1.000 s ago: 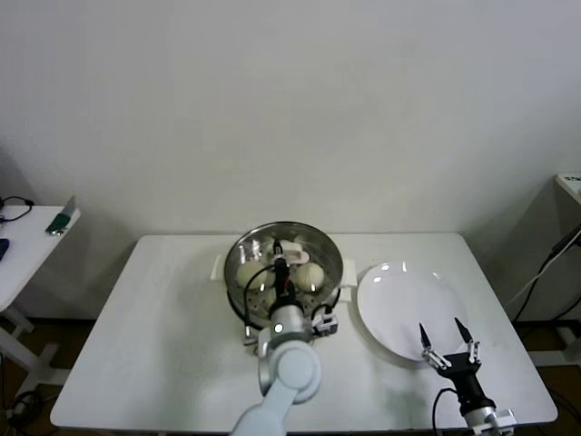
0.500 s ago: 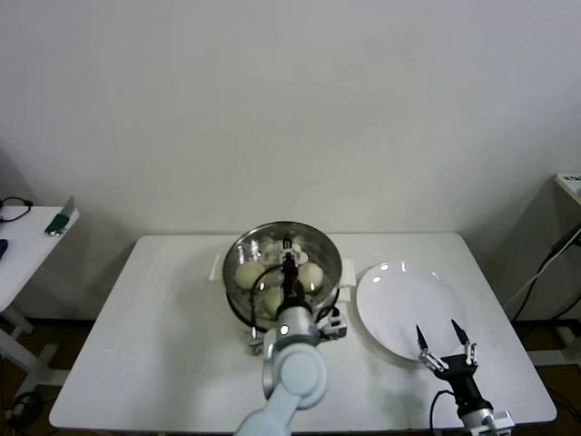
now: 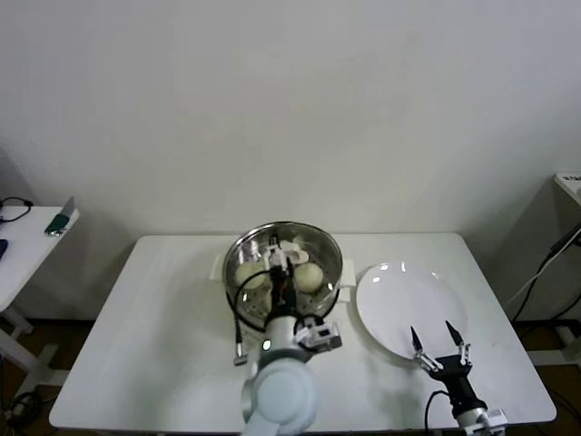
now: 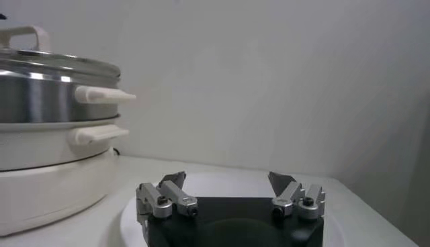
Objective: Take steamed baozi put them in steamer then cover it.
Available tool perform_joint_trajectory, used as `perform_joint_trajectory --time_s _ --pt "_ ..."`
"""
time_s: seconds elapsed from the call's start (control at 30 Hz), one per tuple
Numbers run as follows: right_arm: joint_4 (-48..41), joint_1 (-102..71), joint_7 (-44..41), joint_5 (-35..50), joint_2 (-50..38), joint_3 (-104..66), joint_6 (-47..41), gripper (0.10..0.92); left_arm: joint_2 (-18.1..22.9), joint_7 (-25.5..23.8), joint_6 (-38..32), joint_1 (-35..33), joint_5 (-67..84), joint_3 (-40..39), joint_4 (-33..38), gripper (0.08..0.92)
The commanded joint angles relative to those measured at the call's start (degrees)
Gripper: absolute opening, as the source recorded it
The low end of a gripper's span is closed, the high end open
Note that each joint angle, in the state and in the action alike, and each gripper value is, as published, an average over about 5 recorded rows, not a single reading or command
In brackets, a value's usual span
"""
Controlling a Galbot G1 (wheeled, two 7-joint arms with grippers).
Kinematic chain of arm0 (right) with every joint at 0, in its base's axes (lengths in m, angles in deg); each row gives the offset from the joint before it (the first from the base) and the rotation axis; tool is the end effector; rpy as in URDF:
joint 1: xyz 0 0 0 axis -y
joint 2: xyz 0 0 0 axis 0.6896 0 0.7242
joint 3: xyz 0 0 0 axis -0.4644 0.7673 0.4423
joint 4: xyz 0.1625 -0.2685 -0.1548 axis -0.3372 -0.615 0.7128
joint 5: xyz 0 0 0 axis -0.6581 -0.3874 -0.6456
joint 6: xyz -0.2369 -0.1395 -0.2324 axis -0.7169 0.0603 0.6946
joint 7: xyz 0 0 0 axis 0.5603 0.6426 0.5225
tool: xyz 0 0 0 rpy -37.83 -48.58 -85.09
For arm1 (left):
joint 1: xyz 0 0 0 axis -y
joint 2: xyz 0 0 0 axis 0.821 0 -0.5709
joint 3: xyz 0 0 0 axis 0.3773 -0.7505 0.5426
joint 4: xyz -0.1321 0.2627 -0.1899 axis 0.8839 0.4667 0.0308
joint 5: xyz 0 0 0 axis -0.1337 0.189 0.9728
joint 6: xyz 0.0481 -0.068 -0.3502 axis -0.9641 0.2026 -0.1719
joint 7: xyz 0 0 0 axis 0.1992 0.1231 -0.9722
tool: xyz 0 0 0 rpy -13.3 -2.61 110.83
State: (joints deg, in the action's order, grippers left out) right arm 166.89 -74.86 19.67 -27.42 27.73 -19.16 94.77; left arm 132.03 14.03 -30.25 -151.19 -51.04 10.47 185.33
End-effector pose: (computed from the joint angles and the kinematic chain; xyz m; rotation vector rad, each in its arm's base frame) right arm 0.1728 -0.1416 -0.4347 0.1871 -3.0818 0.1168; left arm 0.2467 -0.1877 -0.2231 0.0475 -2.4183 -1.8371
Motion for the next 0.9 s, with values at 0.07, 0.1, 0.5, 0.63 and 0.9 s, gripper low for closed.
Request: perform_joint_trajectory --time_s 0.07,0.1,0.5,0.63,0.9 --pt "0.76 1.14 0.65 -0.57 0.36 1.34 -0.47 0.823 -12.50 7.27 -1.58 -9.05 12.45 8.04 10.77 0.817" --pt "0.89 1.33 0.77 -0.62 0.46 1.43 -0.45 0.823 -12.91 8.93 -1.86 -9.84 14.78 9.87 11.47 0.820" --pt "1.83 2.13 1.66 1.08 1.65 2.12 -1.02 0.823 -15.67 23.18 -17.58 -17.90 81.54 49.70 11.11 0.823" --pt "1.54 2.04 1.61 1.25 1.94 2.19 -0.01 0.823 -16.77 27.41 -32.46 -22.16 94.82 52.77 6.01 0.823" --pt "1.34 1.29 1.60 0.69 2.34 1.93 0.52 0.823 -16.41 24.67 -44.67 -27.96 109.76 51.37 1.49 0.823"
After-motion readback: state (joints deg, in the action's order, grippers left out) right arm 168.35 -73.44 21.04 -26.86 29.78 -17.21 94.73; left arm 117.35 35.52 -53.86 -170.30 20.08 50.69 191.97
